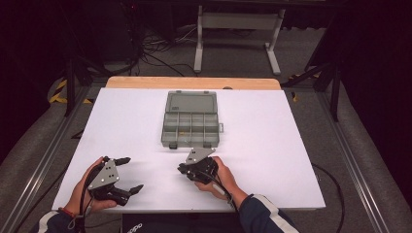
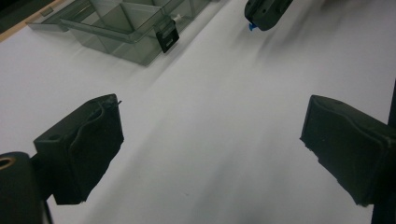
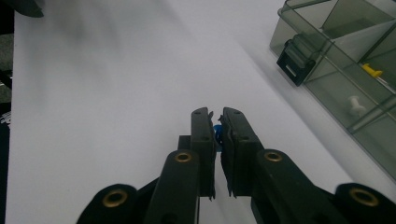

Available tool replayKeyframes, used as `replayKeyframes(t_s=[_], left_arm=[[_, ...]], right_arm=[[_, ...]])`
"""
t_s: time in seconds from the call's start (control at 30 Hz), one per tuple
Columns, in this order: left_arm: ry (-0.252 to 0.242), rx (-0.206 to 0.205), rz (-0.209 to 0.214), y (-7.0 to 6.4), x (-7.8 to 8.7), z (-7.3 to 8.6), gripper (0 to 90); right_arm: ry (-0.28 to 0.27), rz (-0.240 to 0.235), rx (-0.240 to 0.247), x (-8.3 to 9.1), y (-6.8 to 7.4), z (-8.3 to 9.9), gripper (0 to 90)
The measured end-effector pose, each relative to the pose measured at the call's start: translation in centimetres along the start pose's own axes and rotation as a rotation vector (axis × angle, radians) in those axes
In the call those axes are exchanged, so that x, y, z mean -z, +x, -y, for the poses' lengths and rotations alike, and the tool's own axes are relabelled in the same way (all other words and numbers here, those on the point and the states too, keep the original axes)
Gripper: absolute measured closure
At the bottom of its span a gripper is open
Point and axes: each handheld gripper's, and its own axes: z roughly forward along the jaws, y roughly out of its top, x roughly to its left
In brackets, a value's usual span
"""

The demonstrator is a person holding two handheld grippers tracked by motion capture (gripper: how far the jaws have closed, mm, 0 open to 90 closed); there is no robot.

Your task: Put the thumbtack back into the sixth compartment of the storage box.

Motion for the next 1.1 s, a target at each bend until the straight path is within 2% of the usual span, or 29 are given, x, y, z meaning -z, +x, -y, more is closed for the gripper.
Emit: replayKeyframes(t_s=[0.3, 0.37, 0.77, 1.1], left_arm=[[-0.002, -0.005, -0.003, -0.1, 0.1, 0.0, 6.1], [-0.008, 0.007, -0.005, 0.0, 0.2, 0.1, 5.9], [-0.010, 0.009, -0.010, 0.1, 0.3, 0.1, 6.0], [-0.015, 0.017, -0.013, 0.1, 0.4, 0.1, 6.0]], right_arm=[[-0.022, 0.014, -0.009, 0.7, -0.4, -0.3, 84.3], [-0.031, 0.019, -0.011, 0.9, -0.5, -0.5, 84.3], [-0.059, 0.041, -0.020, 1.5, -1.3, -0.9, 84.3], [-0.095, 0.078, -0.036, 2.3, -2.7, -2.0, 84.3]])
